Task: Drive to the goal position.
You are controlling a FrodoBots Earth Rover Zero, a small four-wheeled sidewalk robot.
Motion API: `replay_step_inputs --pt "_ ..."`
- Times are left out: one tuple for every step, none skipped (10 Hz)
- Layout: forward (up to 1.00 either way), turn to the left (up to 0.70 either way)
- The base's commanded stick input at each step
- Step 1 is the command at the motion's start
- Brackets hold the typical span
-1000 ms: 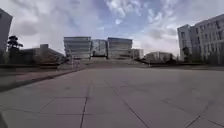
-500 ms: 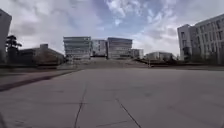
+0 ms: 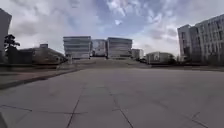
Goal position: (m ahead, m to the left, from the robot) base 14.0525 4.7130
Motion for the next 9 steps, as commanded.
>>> replay_step_inputs --pt "0.70 0.00" --pt "0.70 0.00" --pt "0.70 0.00" --pt "0.70 0.00" --pt "0.70 0.00" --pt "0.70 0.00" --pt "0.70 0.00" --pt "0.70 0.00" --pt "0.70 0.18"
